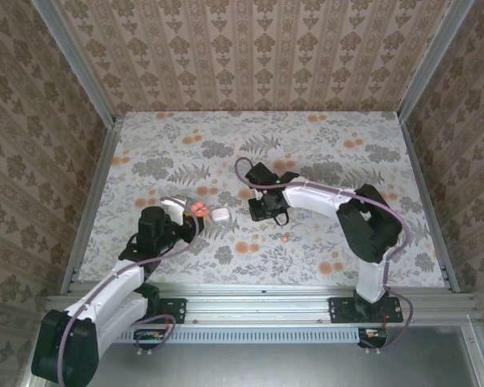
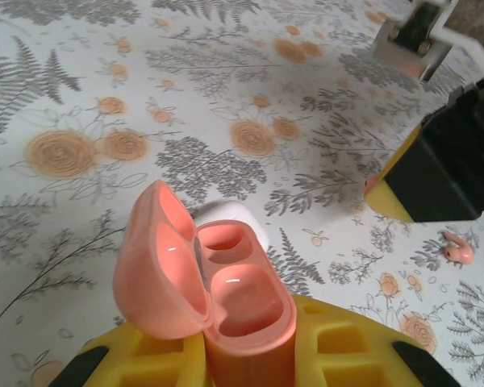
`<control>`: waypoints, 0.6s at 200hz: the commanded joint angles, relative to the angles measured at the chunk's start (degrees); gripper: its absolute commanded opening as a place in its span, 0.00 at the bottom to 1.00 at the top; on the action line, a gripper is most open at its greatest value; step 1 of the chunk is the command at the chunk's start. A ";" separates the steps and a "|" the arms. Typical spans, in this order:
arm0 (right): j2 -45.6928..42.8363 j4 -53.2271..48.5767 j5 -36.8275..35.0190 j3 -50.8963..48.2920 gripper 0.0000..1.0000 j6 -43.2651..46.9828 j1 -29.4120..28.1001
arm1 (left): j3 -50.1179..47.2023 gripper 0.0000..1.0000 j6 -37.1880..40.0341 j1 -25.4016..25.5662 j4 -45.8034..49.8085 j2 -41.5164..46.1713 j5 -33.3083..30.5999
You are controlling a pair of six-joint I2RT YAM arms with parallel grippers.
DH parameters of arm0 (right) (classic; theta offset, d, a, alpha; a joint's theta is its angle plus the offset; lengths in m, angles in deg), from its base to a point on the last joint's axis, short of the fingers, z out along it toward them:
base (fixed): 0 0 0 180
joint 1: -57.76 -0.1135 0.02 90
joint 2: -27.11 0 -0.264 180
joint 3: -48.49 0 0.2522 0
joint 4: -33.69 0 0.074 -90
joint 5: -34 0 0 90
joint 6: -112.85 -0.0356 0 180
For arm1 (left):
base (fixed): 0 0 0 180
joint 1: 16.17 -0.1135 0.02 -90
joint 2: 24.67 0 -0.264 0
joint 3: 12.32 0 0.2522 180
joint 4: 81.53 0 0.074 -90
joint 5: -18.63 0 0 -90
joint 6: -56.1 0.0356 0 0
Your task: Insert the wireless bluetooth earbuds into the charging case
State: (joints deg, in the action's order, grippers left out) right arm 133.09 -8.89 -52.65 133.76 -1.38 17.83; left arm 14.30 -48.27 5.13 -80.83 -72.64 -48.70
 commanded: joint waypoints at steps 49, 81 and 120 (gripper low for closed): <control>-19.18 28.68 2.53 -19.87 0.24 3.71 0.63 | 0.08 0.05 6.89 6.90 -16.91 -8.11 4.82; -27.20 35.52 5.63 -26.18 0.24 6.25 1.51 | 2.51 0.04 8.13 8.77 -23.44 -15.26 7.59; -35.76 40.68 7.67 -31.10 0.25 7.57 1.45 | 5.96 0.05 9.25 11.22 -30.42 -21.42 10.93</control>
State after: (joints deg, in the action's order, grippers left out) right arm 101.57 25.29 -47.80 104.71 3.95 19.15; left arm 17.01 -41.36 14.86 -102.86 -92.29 -41.70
